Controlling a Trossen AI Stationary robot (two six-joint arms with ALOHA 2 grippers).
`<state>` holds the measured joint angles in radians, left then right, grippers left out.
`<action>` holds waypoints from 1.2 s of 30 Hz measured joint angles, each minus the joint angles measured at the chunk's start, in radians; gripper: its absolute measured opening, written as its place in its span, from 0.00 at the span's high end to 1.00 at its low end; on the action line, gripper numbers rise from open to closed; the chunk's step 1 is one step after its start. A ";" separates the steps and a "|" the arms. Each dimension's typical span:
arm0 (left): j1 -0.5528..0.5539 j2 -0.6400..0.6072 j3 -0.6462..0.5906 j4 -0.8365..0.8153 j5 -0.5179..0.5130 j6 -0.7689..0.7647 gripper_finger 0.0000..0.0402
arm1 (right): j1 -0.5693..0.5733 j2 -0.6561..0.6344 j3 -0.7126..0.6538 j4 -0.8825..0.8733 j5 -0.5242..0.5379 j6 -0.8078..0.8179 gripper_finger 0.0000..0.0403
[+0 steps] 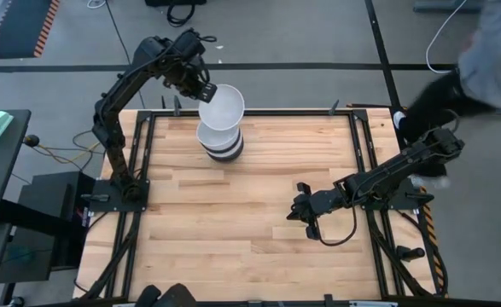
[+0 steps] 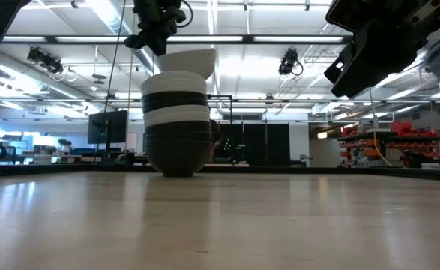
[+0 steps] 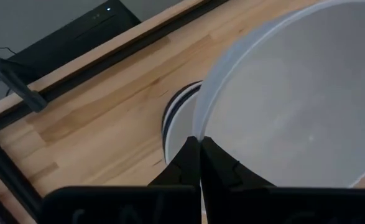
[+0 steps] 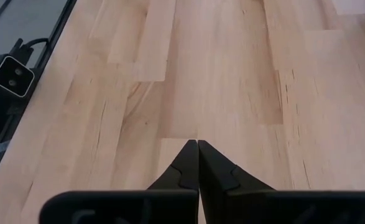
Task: Nest bowls inside each other
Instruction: Stack the white bowl on top of the stacked white bowl
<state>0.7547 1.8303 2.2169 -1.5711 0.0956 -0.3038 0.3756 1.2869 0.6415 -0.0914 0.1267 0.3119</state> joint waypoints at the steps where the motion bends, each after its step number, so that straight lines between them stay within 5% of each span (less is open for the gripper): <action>1: 0.000 -0.001 0.000 0.000 0.006 -0.002 0.99 | 0.000 0.000 0.000 0.000 0.000 0.000 0.99; 16: -0.040 0.001 -0.001 0.001 0.006 -0.135 0.99 | 0.000 0.000 0.000 -0.016 0.000 -0.017 0.99; 29: -0.031 -0.020 -0.297 0.002 0.013 -0.108 0.99 | 0.006 0.000 0.000 -0.147 0.015 -0.020 0.99; 36: -0.030 -0.050 -0.211 -0.001 -0.080 -0.106 1.00 | -0.002 0.000 0.000 -0.127 0.015 -0.033 0.99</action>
<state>0.7248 1.7801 2.0063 -1.5720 0.0152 -0.4101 0.3731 1.2873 0.6415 -0.2186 0.1418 0.2784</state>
